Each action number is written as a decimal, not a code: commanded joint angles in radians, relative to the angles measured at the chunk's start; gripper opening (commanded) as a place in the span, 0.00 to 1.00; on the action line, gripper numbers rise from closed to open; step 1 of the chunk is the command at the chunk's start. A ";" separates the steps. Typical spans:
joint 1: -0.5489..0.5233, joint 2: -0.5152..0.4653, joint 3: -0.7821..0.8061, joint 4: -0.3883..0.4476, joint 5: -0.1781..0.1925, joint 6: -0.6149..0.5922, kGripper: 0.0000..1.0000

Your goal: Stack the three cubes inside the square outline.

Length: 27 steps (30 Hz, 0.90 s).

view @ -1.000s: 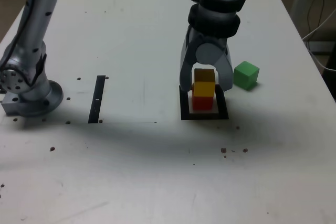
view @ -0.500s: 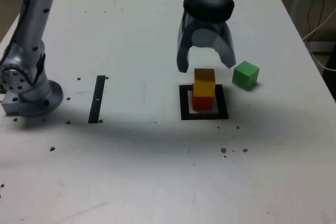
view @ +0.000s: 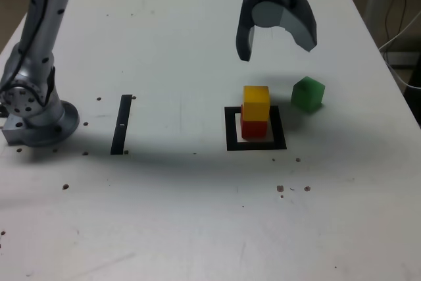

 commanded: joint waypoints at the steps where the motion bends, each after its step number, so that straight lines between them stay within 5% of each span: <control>1: 0.007 0.033 -0.059 0.016 0.003 0.045 1.00; 17: 0.002 0.219 -0.270 0.076 -0.001 0.181 0.99; 27: -0.006 0.247 -0.301 0.073 -0.003 0.233 0.99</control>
